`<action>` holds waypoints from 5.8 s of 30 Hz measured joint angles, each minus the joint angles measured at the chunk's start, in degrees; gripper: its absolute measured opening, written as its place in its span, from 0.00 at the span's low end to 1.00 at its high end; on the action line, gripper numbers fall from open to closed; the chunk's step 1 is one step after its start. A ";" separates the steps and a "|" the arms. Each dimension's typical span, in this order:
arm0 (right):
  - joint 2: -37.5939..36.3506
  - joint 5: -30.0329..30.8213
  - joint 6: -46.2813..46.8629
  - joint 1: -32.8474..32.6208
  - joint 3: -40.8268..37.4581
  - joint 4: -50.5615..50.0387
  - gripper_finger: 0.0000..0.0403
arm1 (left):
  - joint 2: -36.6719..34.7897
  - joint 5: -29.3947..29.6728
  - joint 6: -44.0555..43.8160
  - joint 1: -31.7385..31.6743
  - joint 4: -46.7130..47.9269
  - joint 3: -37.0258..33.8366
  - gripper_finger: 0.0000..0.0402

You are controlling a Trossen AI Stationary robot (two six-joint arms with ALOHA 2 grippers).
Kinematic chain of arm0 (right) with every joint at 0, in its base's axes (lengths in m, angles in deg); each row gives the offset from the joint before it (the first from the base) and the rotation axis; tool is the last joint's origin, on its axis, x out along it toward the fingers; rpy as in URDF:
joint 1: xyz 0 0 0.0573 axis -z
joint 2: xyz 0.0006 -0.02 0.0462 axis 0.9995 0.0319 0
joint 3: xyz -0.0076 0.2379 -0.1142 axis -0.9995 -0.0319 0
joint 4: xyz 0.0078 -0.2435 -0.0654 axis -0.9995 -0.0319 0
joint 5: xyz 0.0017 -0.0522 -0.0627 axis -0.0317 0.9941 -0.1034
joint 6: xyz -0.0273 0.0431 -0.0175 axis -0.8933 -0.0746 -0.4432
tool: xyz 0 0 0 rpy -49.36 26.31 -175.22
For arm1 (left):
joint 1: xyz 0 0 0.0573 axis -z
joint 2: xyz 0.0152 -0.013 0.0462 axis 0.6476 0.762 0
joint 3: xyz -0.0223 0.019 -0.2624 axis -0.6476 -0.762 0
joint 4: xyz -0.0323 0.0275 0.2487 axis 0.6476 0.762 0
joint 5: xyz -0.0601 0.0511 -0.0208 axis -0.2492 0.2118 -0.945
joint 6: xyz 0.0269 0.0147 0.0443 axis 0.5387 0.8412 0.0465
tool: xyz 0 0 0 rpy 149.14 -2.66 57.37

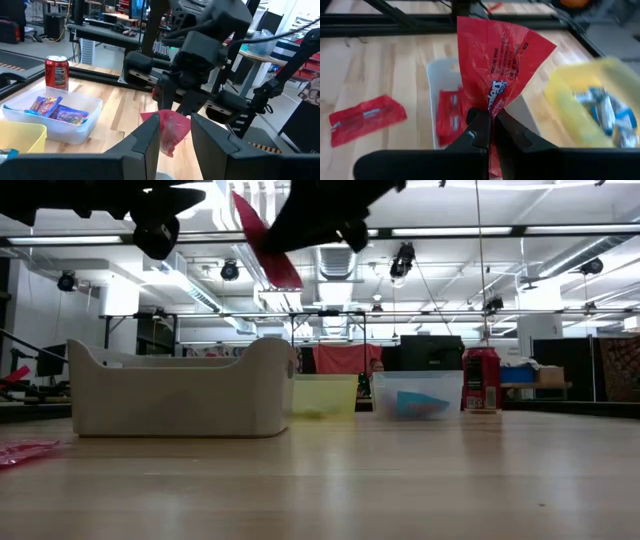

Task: Sort candy
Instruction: Put the right red candy into the gray bin, then put the red candy into the gray bin

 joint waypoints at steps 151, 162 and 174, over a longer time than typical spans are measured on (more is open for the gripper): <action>-26.49 -11.66 -8.58 -6.57 -4.35 -49.62 0.20 | 55.45 5.38 -46.94 26.60 64.12 50.64 0.11; -31.56 -11.67 -4.14 -6.57 -4.52 -52.85 0.20 | 53.33 7.52 0.53 9.18 66.72 50.64 0.10; -31.93 -11.67 -1.35 -6.57 -8.58 -51.89 0.20 | 55.40 4.48 25.79 -4.07 68.19 50.64 0.13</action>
